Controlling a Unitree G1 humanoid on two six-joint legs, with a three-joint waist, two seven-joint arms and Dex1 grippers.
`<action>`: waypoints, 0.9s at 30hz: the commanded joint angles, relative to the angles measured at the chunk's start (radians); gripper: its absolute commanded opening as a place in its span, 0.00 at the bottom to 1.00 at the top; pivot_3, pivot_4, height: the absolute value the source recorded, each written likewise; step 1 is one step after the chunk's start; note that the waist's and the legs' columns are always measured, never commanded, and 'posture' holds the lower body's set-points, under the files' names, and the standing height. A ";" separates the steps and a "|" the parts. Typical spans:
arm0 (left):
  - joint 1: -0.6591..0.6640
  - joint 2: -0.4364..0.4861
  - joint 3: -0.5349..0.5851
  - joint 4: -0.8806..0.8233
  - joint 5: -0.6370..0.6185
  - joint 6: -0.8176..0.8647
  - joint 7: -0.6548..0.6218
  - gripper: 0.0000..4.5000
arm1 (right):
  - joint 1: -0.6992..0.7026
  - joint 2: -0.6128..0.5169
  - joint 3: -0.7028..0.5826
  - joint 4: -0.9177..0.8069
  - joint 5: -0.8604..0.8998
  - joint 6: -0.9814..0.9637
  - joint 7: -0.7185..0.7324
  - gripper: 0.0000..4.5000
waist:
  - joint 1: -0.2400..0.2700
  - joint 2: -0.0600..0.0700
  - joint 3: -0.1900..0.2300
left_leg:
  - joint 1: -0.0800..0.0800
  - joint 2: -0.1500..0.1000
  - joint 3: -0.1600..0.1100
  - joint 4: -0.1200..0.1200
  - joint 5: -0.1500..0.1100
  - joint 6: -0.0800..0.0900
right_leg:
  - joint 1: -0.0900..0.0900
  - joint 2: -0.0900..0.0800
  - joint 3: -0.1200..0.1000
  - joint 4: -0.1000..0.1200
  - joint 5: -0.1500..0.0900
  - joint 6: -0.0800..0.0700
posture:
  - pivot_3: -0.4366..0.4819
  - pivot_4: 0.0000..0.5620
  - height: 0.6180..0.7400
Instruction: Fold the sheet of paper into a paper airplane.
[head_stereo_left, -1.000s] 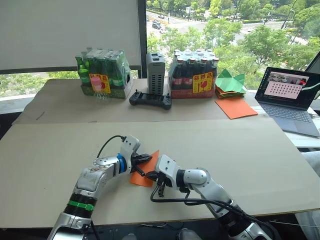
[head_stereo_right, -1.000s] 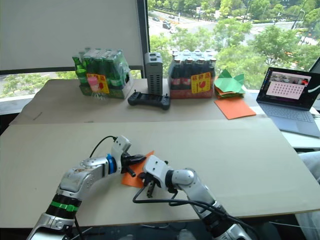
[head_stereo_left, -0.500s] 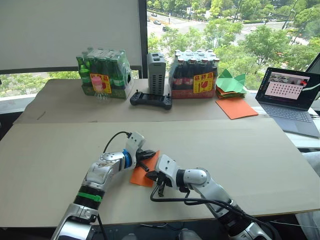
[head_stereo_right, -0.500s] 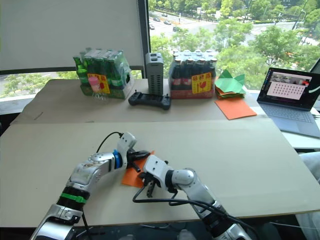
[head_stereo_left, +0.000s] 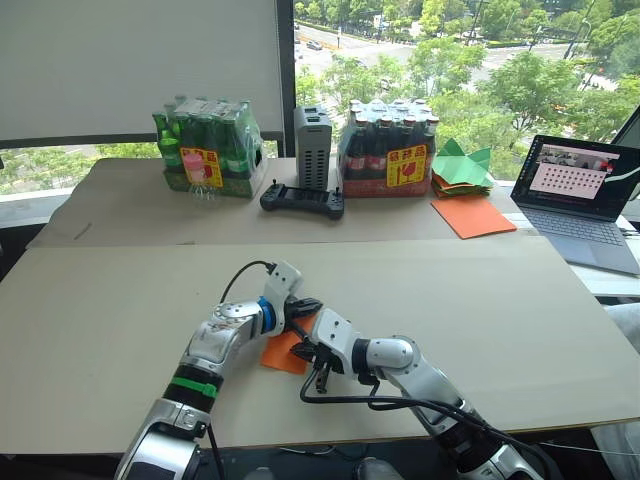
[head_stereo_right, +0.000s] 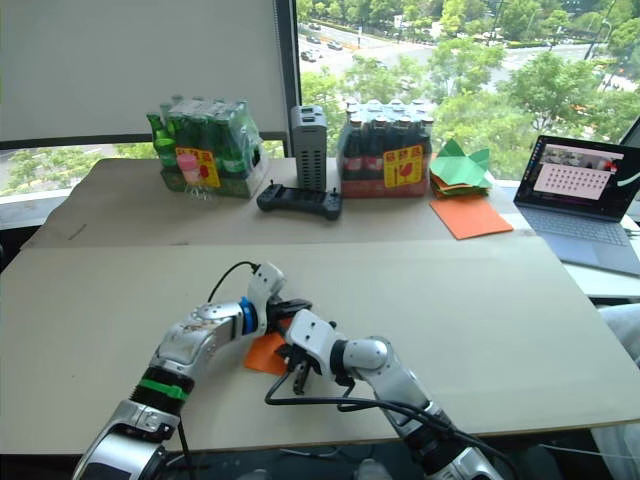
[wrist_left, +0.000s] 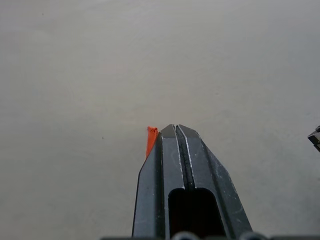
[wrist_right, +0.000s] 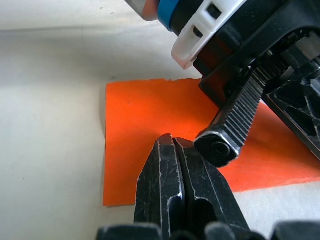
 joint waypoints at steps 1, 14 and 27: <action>0.004 0.005 0.002 0.021 0.025 -0.003 0.017 0.01 | 0.008 -0.002 0.012 0.006 -0.008 0.020 0.002 0.00 | 0.000 0.000 0.000 | 0.000 0.000 0.000 0.000 0.000 0.000 | 0.000 0.000 0.000 0.000 0.000 0.000 | 0.48 0.27 1.00; 0.130 0.079 0.039 -0.123 0.002 0.057 0.014 0.01 | 0.006 -0.005 0.016 0.009 -0.008 0.016 0.008 0.00 | -0.005 0.000 0.000 | 0.000 0.000 0.000 0.000 0.000 0.000 | 0.000 0.000 0.000 0.001 0.000 0.000 | 0.48 0.27 1.00; 0.295 0.163 0.115 -0.302 -0.039 0.141 0.040 0.01 | 0.008 -0.014 0.021 0.006 -0.007 0.015 0.018 0.00 | -0.004 0.000 0.000 | 0.002 0.000 0.000 0.000 0.000 0.000 | -0.001 0.000 0.000 0.004 -0.001 0.000 | 0.48 0.27 1.00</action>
